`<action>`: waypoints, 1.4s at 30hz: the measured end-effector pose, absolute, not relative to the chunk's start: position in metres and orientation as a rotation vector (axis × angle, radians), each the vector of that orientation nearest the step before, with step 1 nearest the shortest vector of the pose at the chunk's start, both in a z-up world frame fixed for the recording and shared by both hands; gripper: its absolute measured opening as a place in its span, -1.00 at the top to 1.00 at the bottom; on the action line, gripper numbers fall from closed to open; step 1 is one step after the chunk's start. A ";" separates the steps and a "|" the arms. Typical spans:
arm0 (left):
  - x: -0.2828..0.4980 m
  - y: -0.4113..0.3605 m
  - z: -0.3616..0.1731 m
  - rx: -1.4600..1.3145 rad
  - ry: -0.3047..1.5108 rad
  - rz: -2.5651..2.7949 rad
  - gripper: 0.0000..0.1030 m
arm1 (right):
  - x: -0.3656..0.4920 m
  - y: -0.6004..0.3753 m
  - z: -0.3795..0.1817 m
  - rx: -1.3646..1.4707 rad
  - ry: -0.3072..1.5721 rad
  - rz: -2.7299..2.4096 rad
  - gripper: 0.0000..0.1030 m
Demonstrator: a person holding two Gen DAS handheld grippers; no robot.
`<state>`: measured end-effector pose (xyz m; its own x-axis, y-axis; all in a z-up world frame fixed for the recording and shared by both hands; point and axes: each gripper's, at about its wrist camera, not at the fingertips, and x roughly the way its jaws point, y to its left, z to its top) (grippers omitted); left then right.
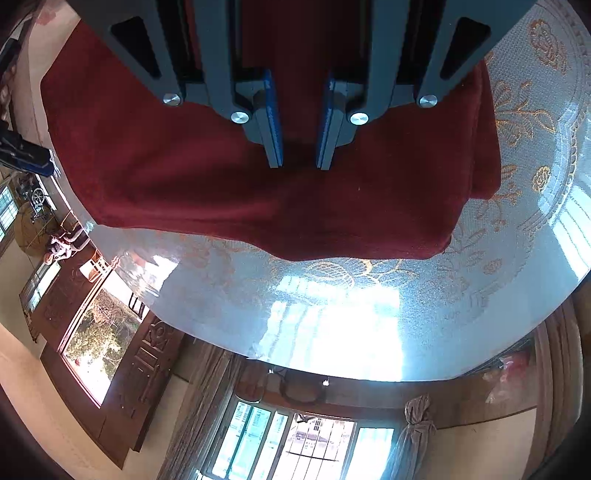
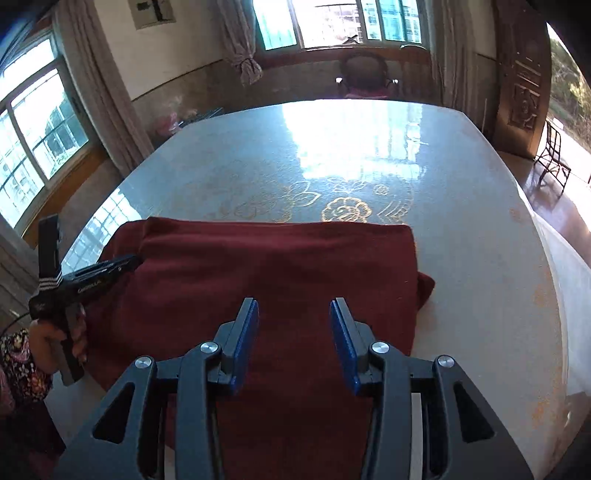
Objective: Fold clothes
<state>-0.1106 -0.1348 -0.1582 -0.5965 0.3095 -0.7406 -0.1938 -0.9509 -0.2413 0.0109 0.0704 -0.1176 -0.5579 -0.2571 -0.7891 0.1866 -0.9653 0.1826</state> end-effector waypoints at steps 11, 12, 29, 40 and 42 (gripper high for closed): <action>-0.108 -0.134 -0.157 -1.227 -0.230 2.560 0.64 | 0.072 0.125 -0.157 1.418 0.008 -2.661 0.29; -0.108 -0.133 -0.157 -1.228 -0.226 2.562 0.64 | 0.076 0.141 -0.155 1.412 -0.051 -2.670 0.46; -0.109 -0.123 -0.156 -1.234 -0.146 2.590 0.64 | -0.063 -0.002 -0.147 1.411 0.183 -2.535 0.27; -0.110 -0.124 -0.157 -1.234 -0.124 2.594 0.64 | -0.049 0.096 -0.146 1.499 -0.155 -2.718 -0.13; -0.109 -0.121 -0.157 -1.236 -0.104 2.602 0.64 | -0.044 0.090 -0.139 1.455 -0.163 -2.721 -0.13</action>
